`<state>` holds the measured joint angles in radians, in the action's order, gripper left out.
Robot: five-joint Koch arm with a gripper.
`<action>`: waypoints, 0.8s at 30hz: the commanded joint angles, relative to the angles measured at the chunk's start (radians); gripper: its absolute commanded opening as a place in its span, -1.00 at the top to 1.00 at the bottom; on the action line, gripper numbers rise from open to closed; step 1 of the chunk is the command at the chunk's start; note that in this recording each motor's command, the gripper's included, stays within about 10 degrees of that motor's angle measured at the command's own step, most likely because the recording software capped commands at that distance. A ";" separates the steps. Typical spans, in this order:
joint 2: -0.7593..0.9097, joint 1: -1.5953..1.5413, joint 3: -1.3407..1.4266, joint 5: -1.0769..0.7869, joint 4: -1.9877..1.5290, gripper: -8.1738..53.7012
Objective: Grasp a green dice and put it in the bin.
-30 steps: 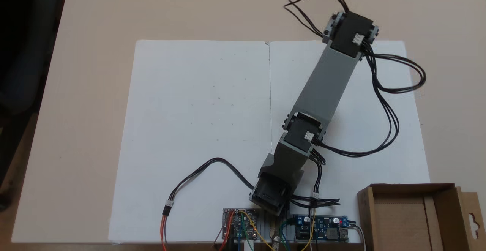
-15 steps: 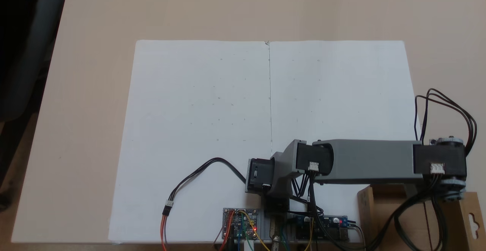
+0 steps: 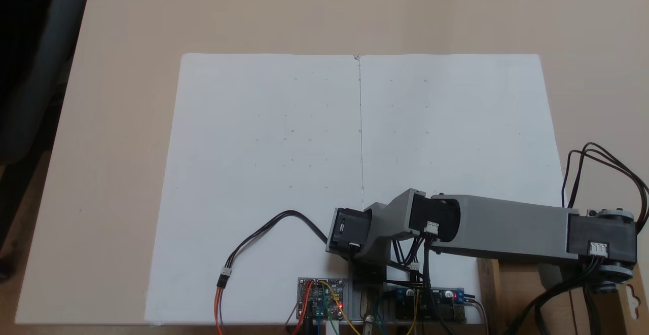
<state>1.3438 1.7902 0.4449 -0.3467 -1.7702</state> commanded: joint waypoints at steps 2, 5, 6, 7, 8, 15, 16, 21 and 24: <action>0.003 0.040 -0.029 -0.028 -0.069 -0.46; -0.003 0.055 -0.029 0.052 -0.040 -0.69; -0.003 0.055 -0.029 0.055 -0.035 -0.69; -0.003 0.055 -0.029 0.055 -0.034 -0.69; -0.003 0.055 -0.028 0.055 -0.034 -0.69; -0.006 0.054 -0.028 0.055 -0.029 -0.69; -0.006 0.052 -0.028 0.060 -0.029 -0.69; 0.002 -0.003 -0.028 0.176 0.034 -0.69; 0.046 -0.074 -0.028 0.235 0.049 -0.69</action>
<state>1.3254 1.7349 0.4449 -0.1948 -1.7227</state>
